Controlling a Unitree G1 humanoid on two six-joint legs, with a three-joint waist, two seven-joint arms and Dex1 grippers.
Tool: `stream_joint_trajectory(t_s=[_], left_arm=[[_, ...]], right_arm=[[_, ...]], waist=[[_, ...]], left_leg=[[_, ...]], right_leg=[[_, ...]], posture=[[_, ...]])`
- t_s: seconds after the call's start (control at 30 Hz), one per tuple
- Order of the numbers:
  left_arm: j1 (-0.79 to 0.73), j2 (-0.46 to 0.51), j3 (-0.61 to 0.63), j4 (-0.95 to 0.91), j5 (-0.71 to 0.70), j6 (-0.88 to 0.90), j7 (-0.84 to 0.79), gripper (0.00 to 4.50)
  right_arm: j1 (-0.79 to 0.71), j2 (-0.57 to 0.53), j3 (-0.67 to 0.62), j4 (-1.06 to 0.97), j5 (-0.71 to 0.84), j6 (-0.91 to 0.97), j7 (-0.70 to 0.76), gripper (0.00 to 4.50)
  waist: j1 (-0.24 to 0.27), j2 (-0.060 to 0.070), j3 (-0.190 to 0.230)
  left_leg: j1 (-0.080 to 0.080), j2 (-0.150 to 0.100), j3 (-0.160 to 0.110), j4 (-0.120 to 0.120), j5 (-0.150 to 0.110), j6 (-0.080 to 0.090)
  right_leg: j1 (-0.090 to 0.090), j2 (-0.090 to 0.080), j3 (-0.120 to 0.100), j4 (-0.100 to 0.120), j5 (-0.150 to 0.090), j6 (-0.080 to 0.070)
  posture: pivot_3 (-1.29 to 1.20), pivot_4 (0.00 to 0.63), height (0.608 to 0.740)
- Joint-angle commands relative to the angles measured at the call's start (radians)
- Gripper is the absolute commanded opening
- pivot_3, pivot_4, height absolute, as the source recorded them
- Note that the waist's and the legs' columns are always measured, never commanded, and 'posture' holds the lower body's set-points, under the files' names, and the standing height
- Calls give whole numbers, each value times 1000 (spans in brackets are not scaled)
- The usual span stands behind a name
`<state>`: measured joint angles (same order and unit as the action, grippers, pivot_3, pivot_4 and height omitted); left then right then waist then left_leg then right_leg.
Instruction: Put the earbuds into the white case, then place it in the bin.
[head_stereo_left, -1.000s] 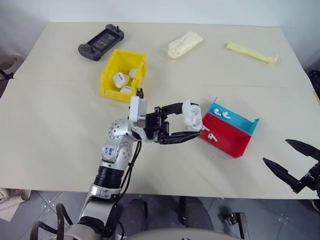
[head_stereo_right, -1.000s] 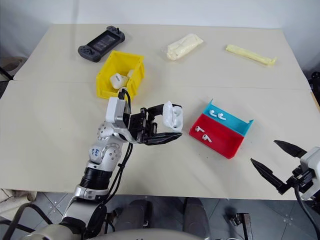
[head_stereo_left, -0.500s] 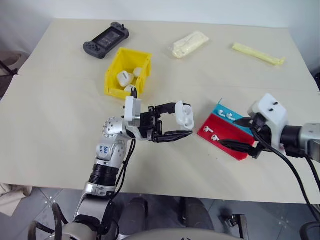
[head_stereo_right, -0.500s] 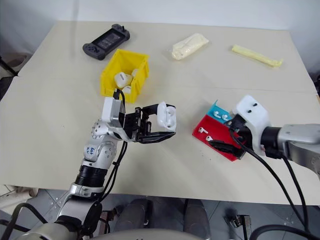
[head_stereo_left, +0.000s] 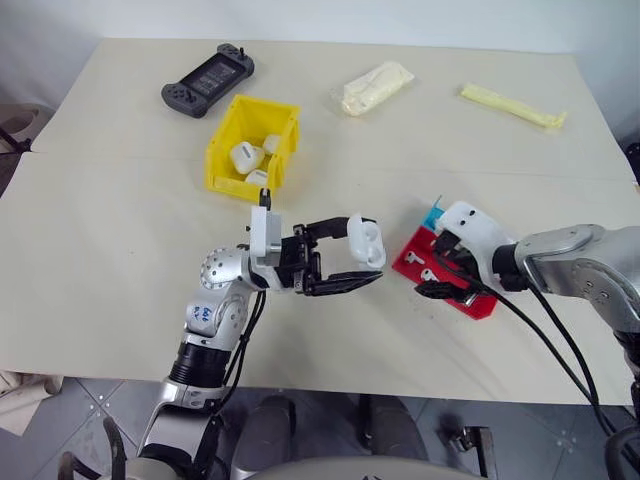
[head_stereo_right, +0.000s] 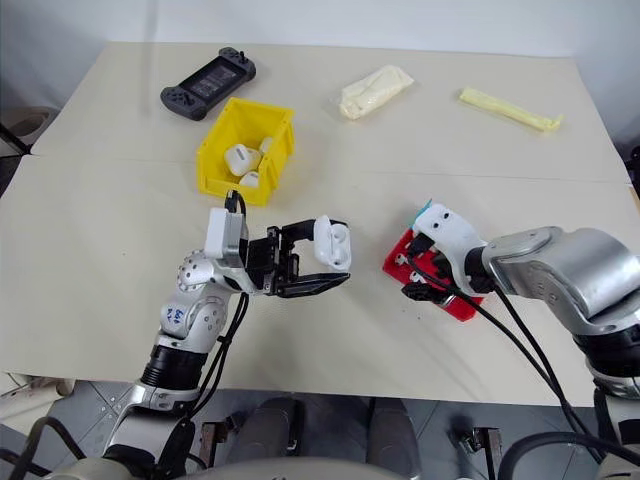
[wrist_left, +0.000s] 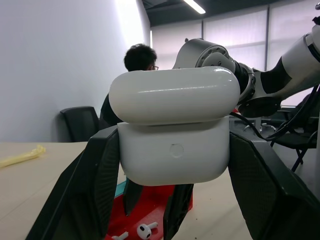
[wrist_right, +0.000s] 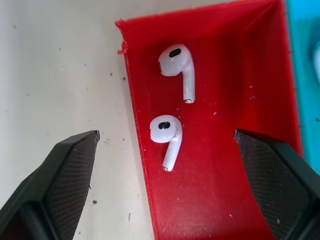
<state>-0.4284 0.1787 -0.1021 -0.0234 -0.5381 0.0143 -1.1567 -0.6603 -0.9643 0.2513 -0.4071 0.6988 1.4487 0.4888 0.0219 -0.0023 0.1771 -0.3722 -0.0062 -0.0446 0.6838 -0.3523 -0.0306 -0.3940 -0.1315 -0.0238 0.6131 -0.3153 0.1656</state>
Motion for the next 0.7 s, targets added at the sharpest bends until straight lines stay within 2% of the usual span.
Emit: stream_joint_trajectory(t_s=[0.03, 0.3, 0.33, 0.43, 0.7], left_arm=[[-4, 1, -10, -38, -5, -1, 8, 2824], [-1, 14, -3, -43, -15, 6, 9, 2824], [0, 16, -1, -44, -17, 8, 9, 2824], [-1, 21, 0, -45, -20, 11, 11, 2824], [-6, 21, 5, -41, -21, 15, 16, 2824]], right_arm=[[-32, 33, 3, 18, -26, 27, 8, 4500], [-44, 29, 55, 18, -84, 16, 34, 4500], [-42, 24, 62, 13, -90, 13, 42, 4096], [-38, 7, 82, 1, -111, 6, 58, 3252], [-28, 8, 100, -8, -153, 4, 80, 3252]], waist=[[1, 0, 0], [-1, 0, 0], [-1, 0, 0], [0, 0, 0], [-1, 0, 0]], left_leg=[[0, 0, 0, 0, 0, 0], [0, 0, 0, 0, 0, 0], [0, 0, 0, 0, 0, 0], [0, 0, 0, 0, 0, 0], [0, 0, 0, 0, 0, 0]], right_leg=[[0, 0, 0, 0, 0, 0], [0, 0, 0, 0, 0, 0], [0, 0, 0, 0, 0, 0], [0, 0, 0, 0, 0, 0], [0, 0, 0, 0, 0, 0]], posture=[[0, 150, 740], [0, 150, 740], [0, 150, 740], [0, 150, 740], [0, 150, 740]])
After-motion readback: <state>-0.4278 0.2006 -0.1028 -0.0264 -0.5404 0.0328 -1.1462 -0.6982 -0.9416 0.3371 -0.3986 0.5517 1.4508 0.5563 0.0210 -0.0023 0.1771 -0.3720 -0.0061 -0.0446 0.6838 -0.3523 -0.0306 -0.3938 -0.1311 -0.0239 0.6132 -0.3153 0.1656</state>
